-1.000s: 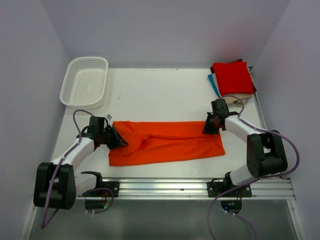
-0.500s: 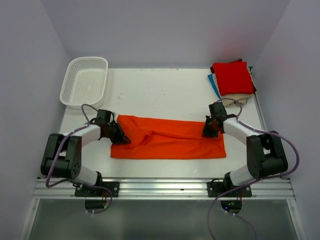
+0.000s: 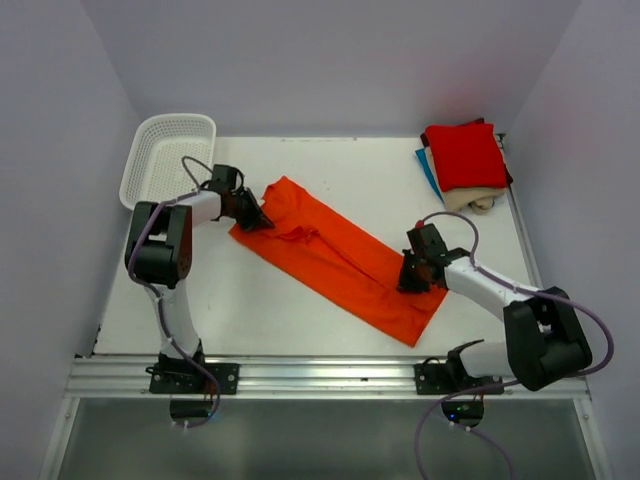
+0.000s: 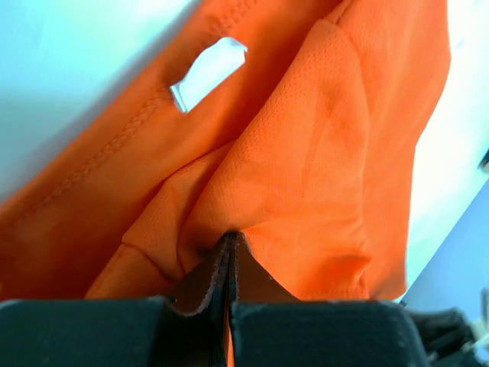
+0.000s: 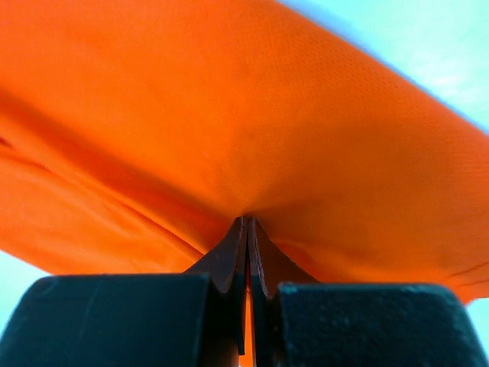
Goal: Fold and stack the t-shirts
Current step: Fold the tshirt
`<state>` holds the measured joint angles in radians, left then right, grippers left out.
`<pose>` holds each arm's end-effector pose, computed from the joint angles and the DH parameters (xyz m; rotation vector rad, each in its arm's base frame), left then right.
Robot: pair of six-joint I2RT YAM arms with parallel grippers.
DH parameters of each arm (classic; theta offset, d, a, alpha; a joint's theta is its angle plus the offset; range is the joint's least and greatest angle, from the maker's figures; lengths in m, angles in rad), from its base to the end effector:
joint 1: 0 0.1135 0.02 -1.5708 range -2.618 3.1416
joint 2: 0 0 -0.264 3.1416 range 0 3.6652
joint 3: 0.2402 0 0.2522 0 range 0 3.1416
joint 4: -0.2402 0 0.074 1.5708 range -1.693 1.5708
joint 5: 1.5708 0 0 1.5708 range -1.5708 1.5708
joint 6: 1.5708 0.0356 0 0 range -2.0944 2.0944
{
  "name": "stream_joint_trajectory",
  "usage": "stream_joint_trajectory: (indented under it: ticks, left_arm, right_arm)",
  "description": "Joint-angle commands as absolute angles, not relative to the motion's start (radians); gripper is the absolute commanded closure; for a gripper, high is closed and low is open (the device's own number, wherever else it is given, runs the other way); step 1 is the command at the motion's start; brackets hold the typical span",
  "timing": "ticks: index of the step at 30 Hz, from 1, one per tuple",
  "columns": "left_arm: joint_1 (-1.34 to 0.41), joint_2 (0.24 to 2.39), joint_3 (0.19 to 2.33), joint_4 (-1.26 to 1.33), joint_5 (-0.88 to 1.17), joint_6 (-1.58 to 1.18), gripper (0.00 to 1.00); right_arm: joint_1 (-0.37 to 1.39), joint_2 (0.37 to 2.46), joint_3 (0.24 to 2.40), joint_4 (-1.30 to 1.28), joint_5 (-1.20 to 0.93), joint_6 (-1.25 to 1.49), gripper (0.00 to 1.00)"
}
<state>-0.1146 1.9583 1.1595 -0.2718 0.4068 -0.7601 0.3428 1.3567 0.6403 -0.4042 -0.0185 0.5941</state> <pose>0.3807 -0.0580 0.1306 -0.7339 2.6507 -0.8104 0.2218 0.0799 0.1572 0.3366 2.7111 0.3050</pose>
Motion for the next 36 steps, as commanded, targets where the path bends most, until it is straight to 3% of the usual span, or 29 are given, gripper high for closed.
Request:
stream_joint_trajectory:
  ticks: [1, 14, 25, 36]
  left_arm:
    - [-0.112, 2.121, 1.295, -0.325, 0.265, -0.738, 1.0]
    - [-0.114, 2.506, 1.871, -0.468, 0.463, -0.706, 1.0]
    - [-0.133, 2.609, 2.015, -0.356, 0.606, -0.732, 1.0]
    - [-0.146, 2.72, 2.166, -0.333, 0.721, -0.741, 1.0]
  right_arm:
    - [0.385, 1.293, 0.617, -0.432, -0.015, 0.644, 1.0]
    - [0.515, 1.219, 0.612, -0.451, -0.038, 0.747, 1.0]
    - [0.584, 1.324, 0.586, -0.35, -0.063, 0.801, 1.0]
    - [0.862, 1.43, 0.666, -0.299, -0.003, 0.943, 1.0]
